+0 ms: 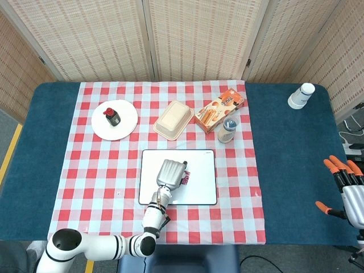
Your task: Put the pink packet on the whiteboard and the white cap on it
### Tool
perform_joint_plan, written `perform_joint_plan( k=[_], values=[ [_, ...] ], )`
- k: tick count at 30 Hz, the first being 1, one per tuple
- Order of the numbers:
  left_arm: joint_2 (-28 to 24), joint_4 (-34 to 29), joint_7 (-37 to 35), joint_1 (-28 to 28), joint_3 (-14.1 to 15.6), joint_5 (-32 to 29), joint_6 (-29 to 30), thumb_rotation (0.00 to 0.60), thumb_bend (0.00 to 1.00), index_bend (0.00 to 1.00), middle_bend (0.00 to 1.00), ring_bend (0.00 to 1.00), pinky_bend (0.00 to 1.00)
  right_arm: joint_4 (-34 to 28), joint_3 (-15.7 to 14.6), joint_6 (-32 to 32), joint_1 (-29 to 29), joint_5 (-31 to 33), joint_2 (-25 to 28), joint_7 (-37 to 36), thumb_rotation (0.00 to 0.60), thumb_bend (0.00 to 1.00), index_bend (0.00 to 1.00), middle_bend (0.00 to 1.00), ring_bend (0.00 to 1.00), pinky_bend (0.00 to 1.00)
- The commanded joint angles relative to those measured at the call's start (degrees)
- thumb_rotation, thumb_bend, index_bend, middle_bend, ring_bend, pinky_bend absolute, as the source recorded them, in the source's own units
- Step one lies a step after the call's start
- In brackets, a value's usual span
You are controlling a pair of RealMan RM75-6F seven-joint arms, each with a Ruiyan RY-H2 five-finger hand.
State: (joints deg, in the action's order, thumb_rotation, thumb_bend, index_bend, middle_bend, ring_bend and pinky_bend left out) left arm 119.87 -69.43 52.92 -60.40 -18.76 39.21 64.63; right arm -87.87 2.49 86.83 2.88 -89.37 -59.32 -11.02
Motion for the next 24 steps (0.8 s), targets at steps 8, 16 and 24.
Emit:
perform_joint_plan(
  k=[8, 16, 24],
  values=[
    [-4.82, -5.03, 0.4, 2.48, 0.92, 2.49, 2.67, 0.6, 0.3, 0.37, 1.0, 1.0, 1.0, -0.03, -0.1, -0.18, 0.09, -0.03, -0.09, 0.35, 0.6, 0.05, 0.1, 0.0, 0.0, 0.03],
    [-20.58, -23.63, -5.81, 12.81, 6.12, 13.87, 14.29, 0.6, 0.29, 0.41, 0.96, 0.99, 1.0, -0.36, -0.49, -0.08, 0.06, -0.7, 0.14, 0.3, 0.6, 0.05, 0.1, 0.0, 0.0, 0.03],
    [-36.57, -28.76, -31.0, 27.76, 22.38, 29.81, 15.9, 0.6, 0.24, 0.1, 0.27, 0.33, 0.57, -1.76, -1.21, -0.93, 0.22, -1.24, 0.7, 1.16, 0.6, 0.05, 0.1, 0.0, 0.0, 0.03]
  ],
)
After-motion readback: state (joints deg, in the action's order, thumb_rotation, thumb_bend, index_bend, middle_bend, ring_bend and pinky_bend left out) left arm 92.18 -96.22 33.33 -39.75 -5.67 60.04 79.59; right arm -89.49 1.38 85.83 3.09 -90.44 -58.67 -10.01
